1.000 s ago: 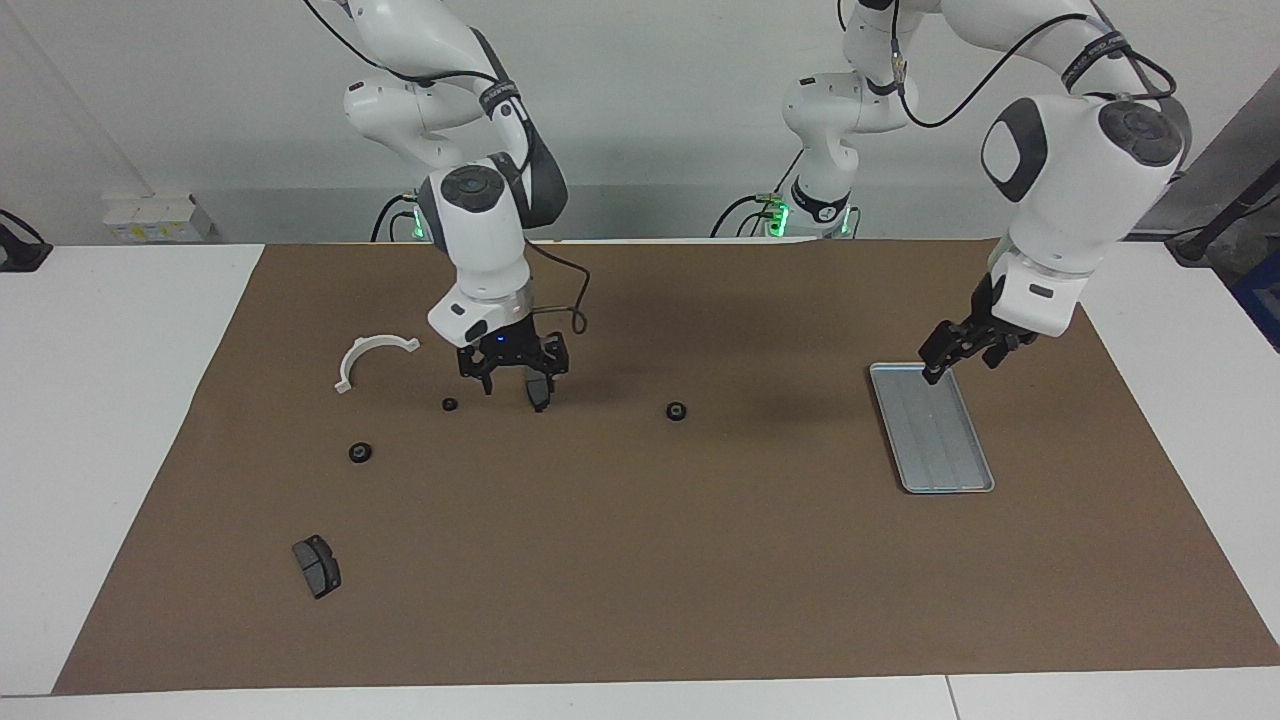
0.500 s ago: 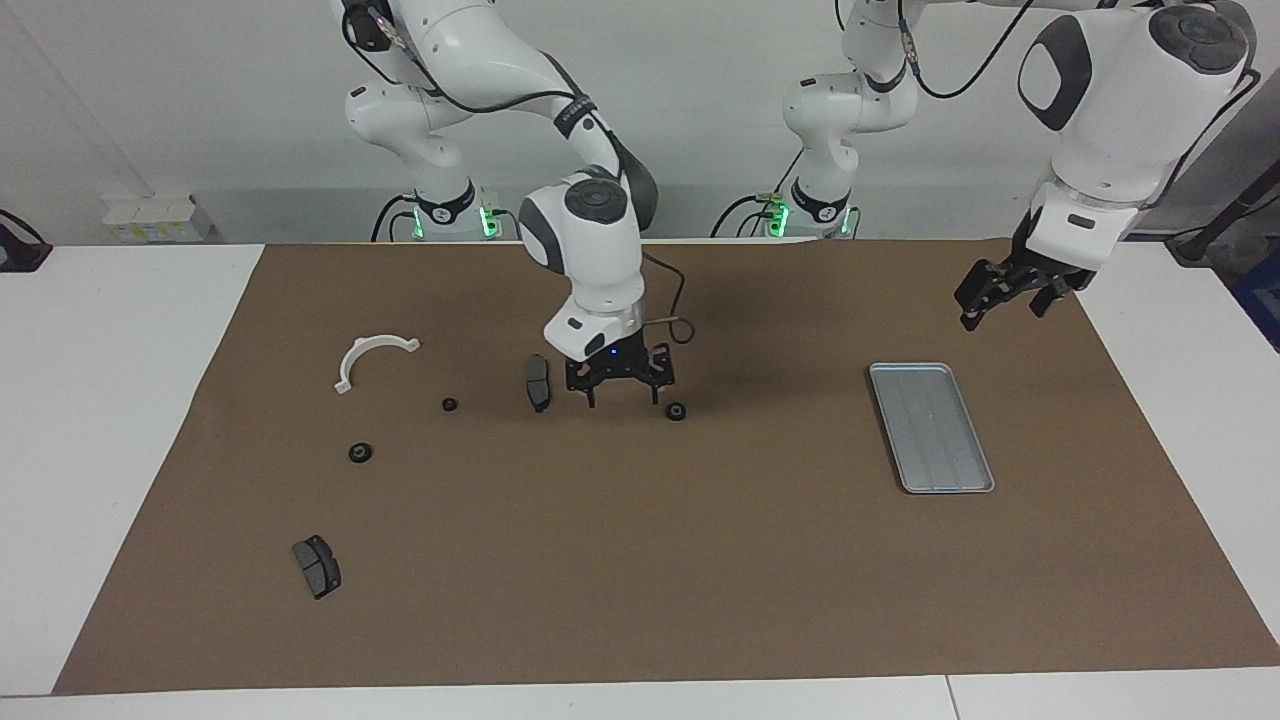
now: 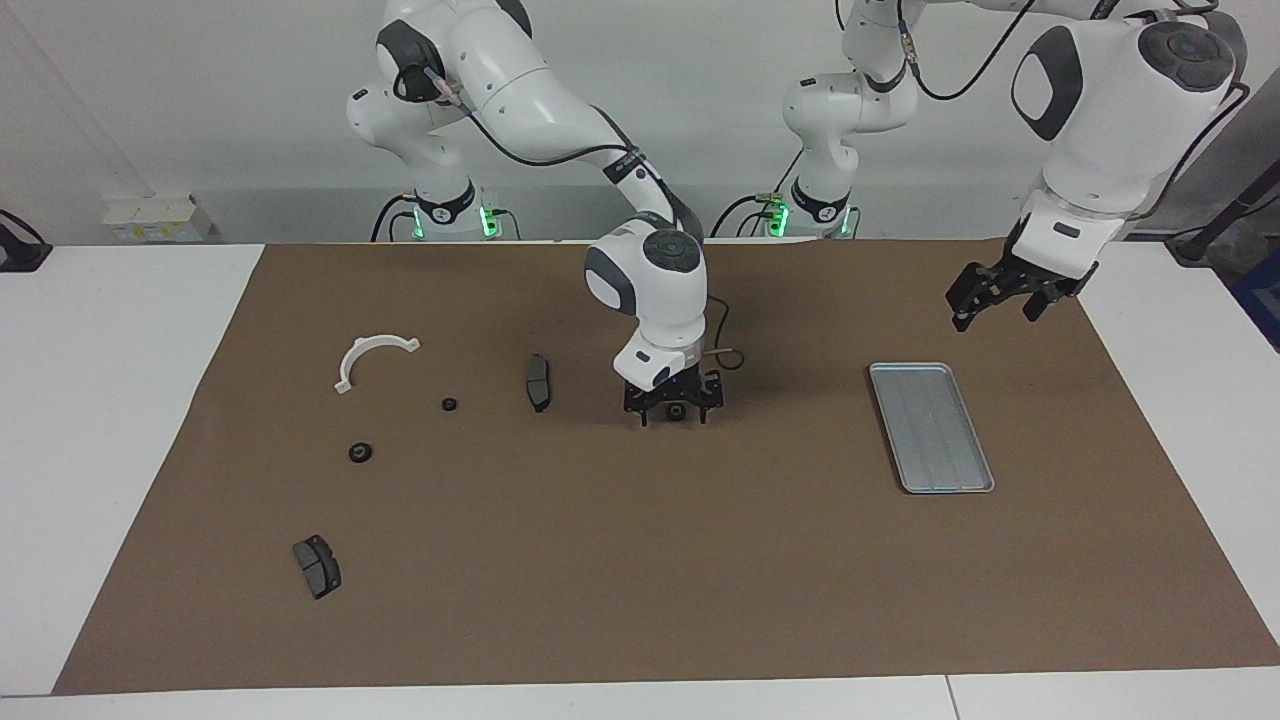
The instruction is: Place bearing gear from tray to pile
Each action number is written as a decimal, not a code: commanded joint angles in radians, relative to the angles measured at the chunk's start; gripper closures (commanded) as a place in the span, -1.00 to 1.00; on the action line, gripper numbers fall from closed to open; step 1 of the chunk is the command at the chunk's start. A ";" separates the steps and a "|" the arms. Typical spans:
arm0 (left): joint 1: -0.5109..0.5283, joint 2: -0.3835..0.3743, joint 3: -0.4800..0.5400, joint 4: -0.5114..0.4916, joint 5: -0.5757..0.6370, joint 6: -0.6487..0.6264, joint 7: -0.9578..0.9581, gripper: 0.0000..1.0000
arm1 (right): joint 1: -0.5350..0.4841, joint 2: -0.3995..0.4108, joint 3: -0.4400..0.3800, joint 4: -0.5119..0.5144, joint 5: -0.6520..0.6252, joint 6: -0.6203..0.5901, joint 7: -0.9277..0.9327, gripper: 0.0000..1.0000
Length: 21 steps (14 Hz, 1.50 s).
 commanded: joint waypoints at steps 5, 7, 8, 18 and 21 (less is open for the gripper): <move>0.001 -0.056 0.006 -0.073 0.014 0.024 0.003 -1.00 | 0.023 -0.019 -0.001 -0.047 -0.024 -0.003 0.047 -0.11; 0.015 -0.058 0.006 -0.073 0.014 0.024 0.003 -1.00 | 0.031 -0.019 -0.004 -0.034 -0.026 -0.026 0.059 0.49; 0.017 -0.058 0.006 -0.073 0.012 0.024 0.003 -1.00 | 0.042 -0.020 -0.008 -0.025 -0.038 -0.064 0.064 0.76; 0.015 -0.061 0.006 -0.073 0.014 0.024 0.003 -1.00 | -0.199 -0.295 -0.008 -0.177 -0.052 -0.087 -0.104 1.00; 0.017 -0.063 0.006 -0.073 0.012 0.024 0.003 -1.00 | -0.283 -0.295 -0.008 -0.183 -0.050 -0.078 -0.155 1.00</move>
